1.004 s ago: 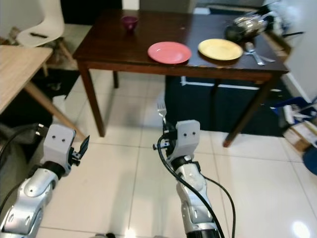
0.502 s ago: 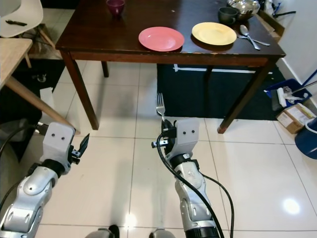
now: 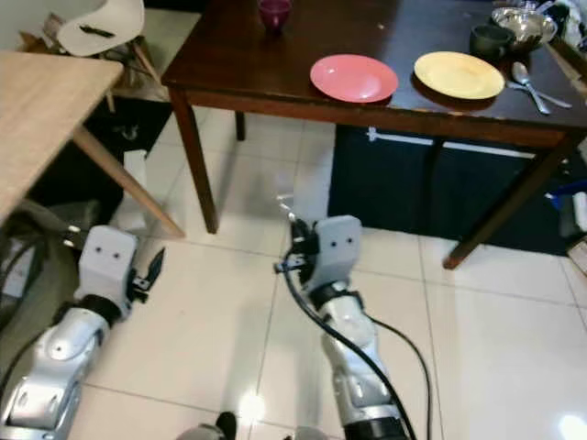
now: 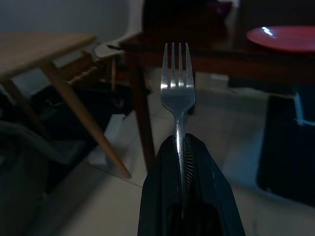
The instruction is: Setting the table
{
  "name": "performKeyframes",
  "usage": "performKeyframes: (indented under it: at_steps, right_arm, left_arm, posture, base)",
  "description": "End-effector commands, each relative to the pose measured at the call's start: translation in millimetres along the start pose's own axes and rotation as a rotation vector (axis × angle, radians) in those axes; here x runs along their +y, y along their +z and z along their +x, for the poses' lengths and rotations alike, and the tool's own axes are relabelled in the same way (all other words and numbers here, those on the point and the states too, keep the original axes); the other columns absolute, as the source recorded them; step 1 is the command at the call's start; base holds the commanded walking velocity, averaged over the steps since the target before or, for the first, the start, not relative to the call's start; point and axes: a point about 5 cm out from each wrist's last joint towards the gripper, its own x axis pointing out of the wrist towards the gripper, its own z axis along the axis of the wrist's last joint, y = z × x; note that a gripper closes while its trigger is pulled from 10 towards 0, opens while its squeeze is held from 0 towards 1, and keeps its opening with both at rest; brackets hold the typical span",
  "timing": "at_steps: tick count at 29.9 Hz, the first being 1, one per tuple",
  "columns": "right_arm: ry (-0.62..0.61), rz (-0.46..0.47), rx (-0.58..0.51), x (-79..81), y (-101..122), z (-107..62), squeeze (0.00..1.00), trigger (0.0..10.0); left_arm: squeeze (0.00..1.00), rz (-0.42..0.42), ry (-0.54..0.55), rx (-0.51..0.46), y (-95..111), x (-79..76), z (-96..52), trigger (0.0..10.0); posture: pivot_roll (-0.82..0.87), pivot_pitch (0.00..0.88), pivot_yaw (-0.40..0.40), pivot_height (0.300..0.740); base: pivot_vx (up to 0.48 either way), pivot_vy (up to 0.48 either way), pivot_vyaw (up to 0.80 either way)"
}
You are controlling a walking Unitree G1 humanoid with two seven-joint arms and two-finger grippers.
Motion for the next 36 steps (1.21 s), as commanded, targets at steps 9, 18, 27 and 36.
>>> performKeyframes:
  at_steps: [9, 18, 27, 36]
  right_arm:
    - [0.022, 0.010, -0.015, 4.8, 3.0, 1.6, 0.00, 10.0]
    - [0.022, 0.010, -0.013, 4.8, 2.6, 1.8, 0.00, 10.0]
    - [0.022, 0.008, -0.022, 3.5, 5.0, 3.1, 0.00, 10.0]
    - [0.036, 0.009, -0.073, 4.2, 19.6, 9.3, 0.00, 10.0]
  left_arm:
    - [0.00, 0.005, 0.022, 0.022, -4.3, 4.3, -2.7, 10.0]
    - [0.00, 0.007, 0.021, 0.024, -4.2, 4.3, -2.1, 10.0]
    - [0.00, 0.012, 0.029, 0.017, -1.6, 5.1, -0.8, 10.0]
    - [0.00, 0.021, 0.077, -0.012, 8.5, 17.1, 4.2, 10.0]
  posture:
    - [-0.06, 0.038, 0.043, 0.740]
    - [-0.06, 0.033, 0.045, 0.740]
    - [-0.06, 0.028, 0.047, 0.740]
    - [-0.06, 0.024, 0.045, 0.740]
  base:
    - [0.000, 0.000, 0.78]
    - [0.000, 0.000, 0.78]
    - [0.000, 0.000, 0.78]
    - [0.000, 0.000, 0.78]
